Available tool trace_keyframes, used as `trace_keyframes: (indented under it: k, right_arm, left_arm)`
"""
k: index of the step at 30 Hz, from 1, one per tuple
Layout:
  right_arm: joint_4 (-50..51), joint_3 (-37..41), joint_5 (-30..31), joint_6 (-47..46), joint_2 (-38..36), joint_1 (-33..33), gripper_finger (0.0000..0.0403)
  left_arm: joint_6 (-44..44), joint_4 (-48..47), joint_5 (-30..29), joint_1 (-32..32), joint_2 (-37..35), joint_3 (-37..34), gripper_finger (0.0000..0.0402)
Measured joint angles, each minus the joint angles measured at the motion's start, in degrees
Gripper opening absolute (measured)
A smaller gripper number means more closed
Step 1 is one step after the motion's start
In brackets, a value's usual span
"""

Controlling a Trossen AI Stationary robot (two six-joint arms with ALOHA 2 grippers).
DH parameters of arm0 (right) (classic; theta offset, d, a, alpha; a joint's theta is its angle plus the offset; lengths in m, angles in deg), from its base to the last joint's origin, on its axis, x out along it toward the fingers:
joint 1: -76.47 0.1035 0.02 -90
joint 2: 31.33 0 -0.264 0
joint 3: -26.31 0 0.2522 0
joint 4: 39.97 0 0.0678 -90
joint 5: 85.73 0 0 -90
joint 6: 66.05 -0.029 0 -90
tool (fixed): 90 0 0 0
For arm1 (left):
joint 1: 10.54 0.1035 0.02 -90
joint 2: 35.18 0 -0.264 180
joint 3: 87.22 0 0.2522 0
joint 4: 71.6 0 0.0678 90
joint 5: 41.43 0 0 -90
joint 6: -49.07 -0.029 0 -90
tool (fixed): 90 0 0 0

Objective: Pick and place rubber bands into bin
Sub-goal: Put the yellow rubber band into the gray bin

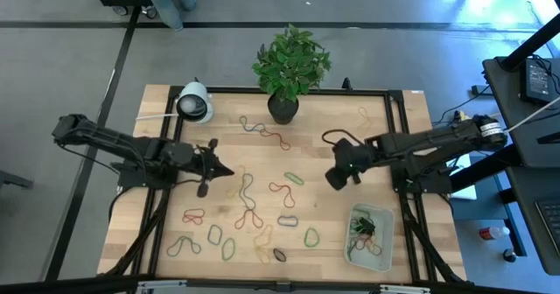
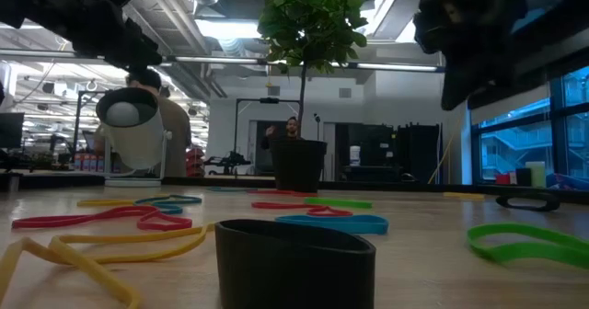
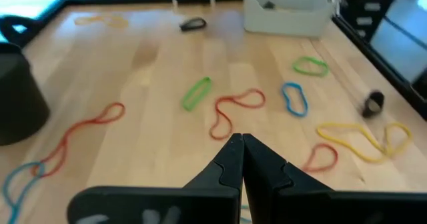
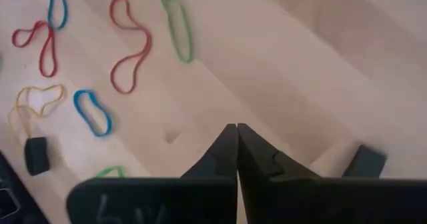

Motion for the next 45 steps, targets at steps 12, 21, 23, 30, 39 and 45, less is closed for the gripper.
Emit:
trace_keyframes:
  k: [12,21,23,30,39,45]
  right_arm:
    - [-5.1,0.0,-0.3,23.4,0.0,-5.3,0.0001]
    - [-4.6,0.0,-4.5,34.6,0.0,-6.3,0.0001]
    - [-3.9,0.0,-5.0,36.9,0.0,-6.3,0.0001]
    - [-3.0,0.0,-7.8,43.2,-0.2,-6.3,0.0]
    - [-6.2,6.6,-10.0,42.0,-9.1,-6.2,0.0]
    - [-12.0,14.9,-10.0,33.6,-21.7,-4.8,0.0]
  left_arm:
    - [8.9,-14.6,-11.8,-6.5,11.5,12.9,0.0004]
    - [22.8,-14.7,-13.3,-7.0,20.8,15.5,0.003]
    - [25.5,-14.7,-13.5,-7.0,23.1,15.7,0.0047]
    - [33.8,-15.0,-13.2,-7.0,31.0,15.7,0.0103]
    - [40.9,-16.0,-10.0,-7.0,41.7,15.8,0.0125]
    - [42.2,-15.8,-5.3,-7.0,47.7,16.1,0.0125]
